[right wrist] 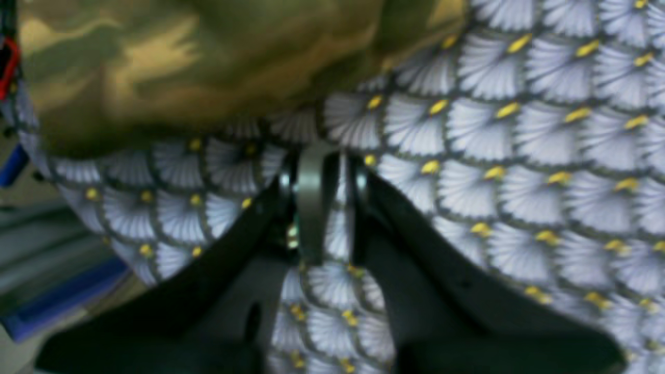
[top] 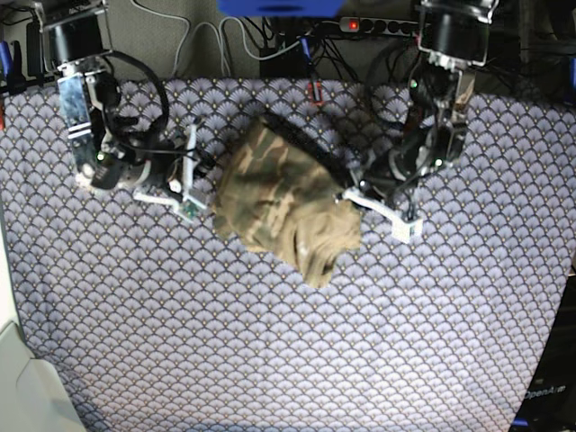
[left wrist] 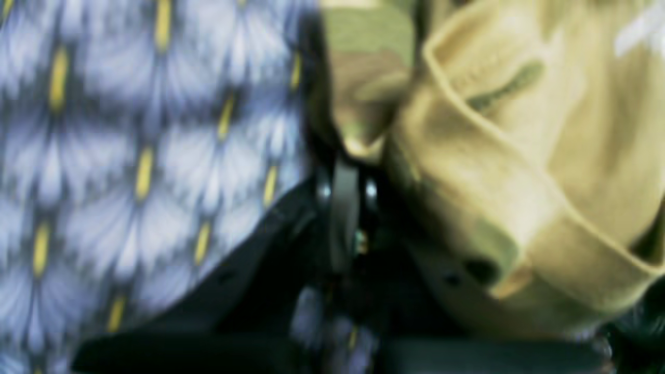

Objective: Fold the T-shirt properly
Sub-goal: 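Push the bundle's sides inward with both grippers to square it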

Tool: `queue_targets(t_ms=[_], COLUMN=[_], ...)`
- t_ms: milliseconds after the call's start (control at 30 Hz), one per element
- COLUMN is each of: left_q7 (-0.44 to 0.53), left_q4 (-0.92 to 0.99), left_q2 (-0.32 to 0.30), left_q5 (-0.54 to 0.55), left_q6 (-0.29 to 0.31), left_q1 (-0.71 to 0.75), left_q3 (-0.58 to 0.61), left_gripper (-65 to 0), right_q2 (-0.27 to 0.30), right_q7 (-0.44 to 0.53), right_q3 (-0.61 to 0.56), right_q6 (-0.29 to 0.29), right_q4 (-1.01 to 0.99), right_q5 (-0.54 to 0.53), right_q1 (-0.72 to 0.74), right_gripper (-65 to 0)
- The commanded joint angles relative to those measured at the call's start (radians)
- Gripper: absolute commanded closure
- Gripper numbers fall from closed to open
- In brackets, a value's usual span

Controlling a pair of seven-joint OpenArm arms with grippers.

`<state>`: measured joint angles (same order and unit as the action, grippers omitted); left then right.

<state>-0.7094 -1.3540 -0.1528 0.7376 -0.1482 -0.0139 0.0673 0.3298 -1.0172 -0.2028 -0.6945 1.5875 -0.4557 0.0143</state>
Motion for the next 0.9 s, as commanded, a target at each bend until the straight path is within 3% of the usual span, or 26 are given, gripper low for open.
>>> queue_targets(t_ms=[0,200,400,633,767,867], left_q7=[0.001,0.003,-0.006,-0.134,-0.109,-0.066], left_q4=[0.003,-0.048,-0.120,-0.224,-0.209,-0.187], left_q2=[-0.012,-0.015,-0.006,-0.004,-0.004,0.037], left_q5=[-0.028,-0.031,-0.026,-0.034,-0.037,-0.037], left_q6=[-0.027,-0.027,-0.027,-0.027,-0.027,-0.027], left_q1=[-0.022,-0.074,-0.099,0.056,0.141,0.165], left_q3=[-0.005,-0.005,-0.070,-0.268,-0.284,-0.283], left_gripper=[0.0,0.0,0.0,0.0,0.0,0.0], right_q2=[-0.002,-0.076,-0.076,0.018,0.085,0.111], right_q7=[0.013,0.018,0.019,0.019,0.019,0.019], right_q3=[0.006,-0.036,-0.134,-0.031,-0.011,-0.019], right_q6=[-0.004,-0.004,-0.004,-0.004,-0.004,-0.004], right_q4=[0.015,0.090,0.224,0.219,0.173,0.083], right_q5=[-0.016,-0.015,-0.012,-0.012,-0.012,-0.012], right_q1=[-0.003,-0.103,-0.165,-0.138,-0.040,0.062], right_gripper=[-6.2,-6.2,-6.2,-6.2,-6.2,-6.2])
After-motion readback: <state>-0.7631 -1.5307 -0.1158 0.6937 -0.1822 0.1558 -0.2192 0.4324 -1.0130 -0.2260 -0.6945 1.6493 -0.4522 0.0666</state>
